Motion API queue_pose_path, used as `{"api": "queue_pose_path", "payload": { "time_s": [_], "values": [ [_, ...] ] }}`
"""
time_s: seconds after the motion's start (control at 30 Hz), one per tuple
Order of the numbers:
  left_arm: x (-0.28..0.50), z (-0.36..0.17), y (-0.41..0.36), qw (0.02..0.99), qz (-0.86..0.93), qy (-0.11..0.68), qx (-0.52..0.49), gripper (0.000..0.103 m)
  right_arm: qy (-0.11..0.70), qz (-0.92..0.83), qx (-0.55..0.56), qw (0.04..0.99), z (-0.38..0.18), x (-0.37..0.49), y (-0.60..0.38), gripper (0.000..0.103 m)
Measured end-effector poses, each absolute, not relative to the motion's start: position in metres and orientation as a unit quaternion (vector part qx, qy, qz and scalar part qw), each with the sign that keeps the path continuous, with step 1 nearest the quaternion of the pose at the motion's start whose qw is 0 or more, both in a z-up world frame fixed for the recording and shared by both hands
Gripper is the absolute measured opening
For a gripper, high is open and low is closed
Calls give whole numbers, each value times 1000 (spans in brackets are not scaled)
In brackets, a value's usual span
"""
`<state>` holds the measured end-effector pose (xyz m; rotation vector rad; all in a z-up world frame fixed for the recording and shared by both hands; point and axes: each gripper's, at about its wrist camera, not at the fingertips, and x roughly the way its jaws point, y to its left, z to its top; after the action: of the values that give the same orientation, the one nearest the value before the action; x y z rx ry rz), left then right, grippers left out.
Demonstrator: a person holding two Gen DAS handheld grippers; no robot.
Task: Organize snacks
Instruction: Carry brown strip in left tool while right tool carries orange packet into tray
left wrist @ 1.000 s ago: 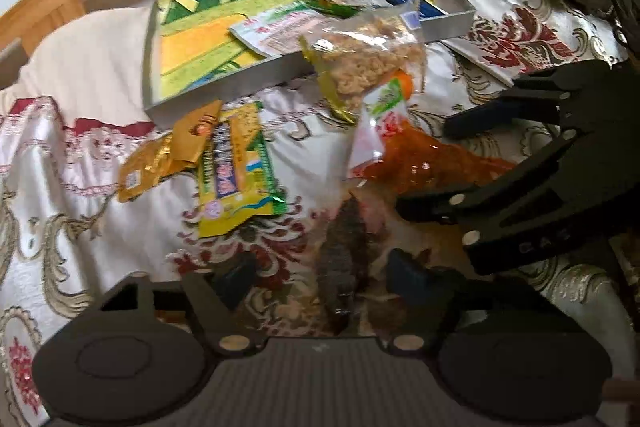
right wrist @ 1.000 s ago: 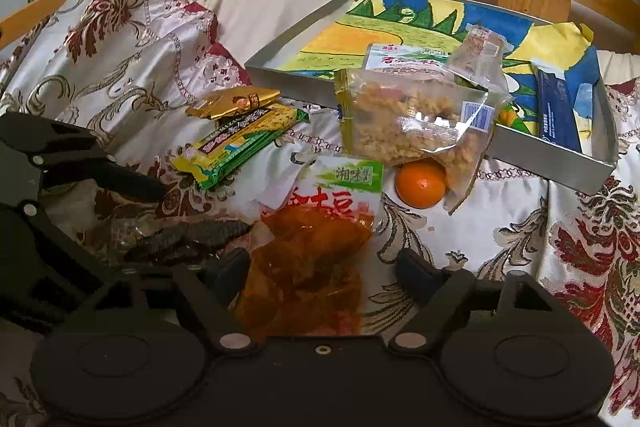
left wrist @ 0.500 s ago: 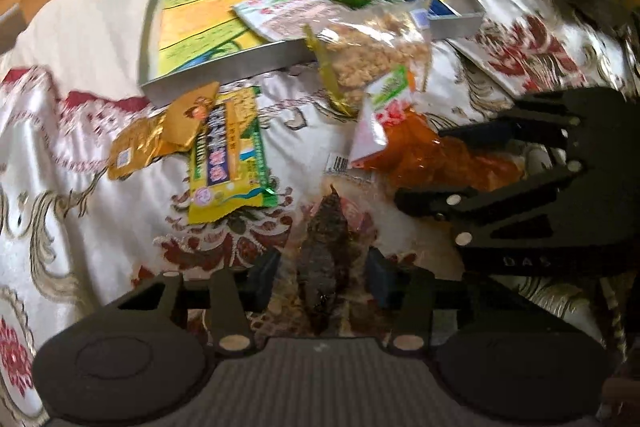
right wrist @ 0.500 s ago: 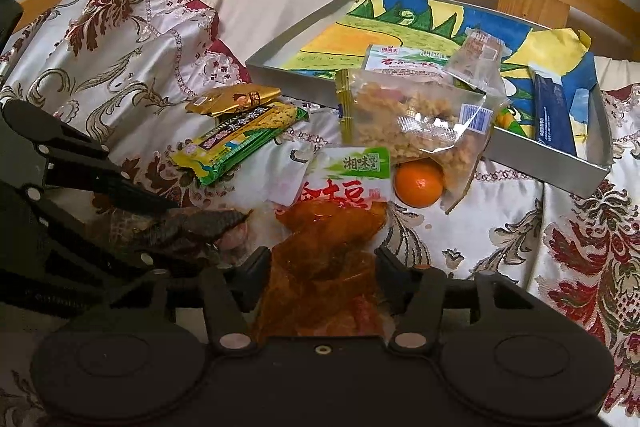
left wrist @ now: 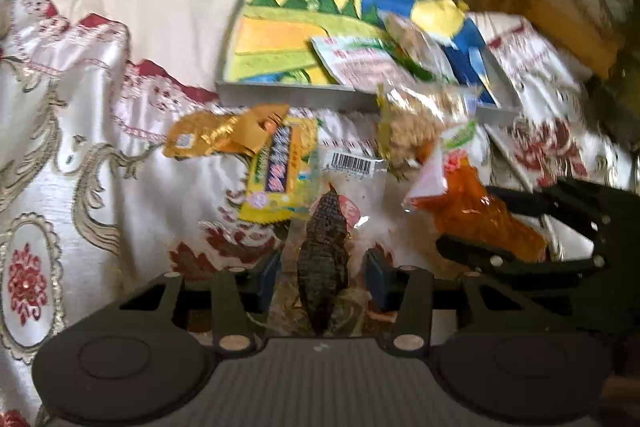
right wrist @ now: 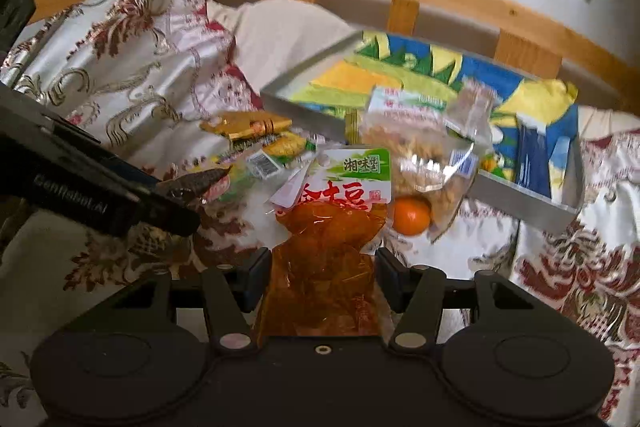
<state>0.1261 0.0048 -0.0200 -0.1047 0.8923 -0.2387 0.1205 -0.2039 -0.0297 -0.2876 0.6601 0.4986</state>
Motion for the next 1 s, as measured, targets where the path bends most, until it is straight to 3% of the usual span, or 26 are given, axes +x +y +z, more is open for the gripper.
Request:
{"api": "queue_pose_path", "payload": {
  "time_s": [0.37, 0.8, 1.0],
  "values": [
    [165, 17, -2, 912, -81, 395, -76, 50, 229, 213, -116, 943, -3, 127, -225, 59],
    [267, 54, -57, 918, -80, 375, -101, 50, 193, 140, -28, 971, 14, 198, -290, 59],
    [306, 47, -88, 917, -107, 367, -112, 51, 180, 113, 5, 977, 11, 230, -313, 59]
  ]
}}
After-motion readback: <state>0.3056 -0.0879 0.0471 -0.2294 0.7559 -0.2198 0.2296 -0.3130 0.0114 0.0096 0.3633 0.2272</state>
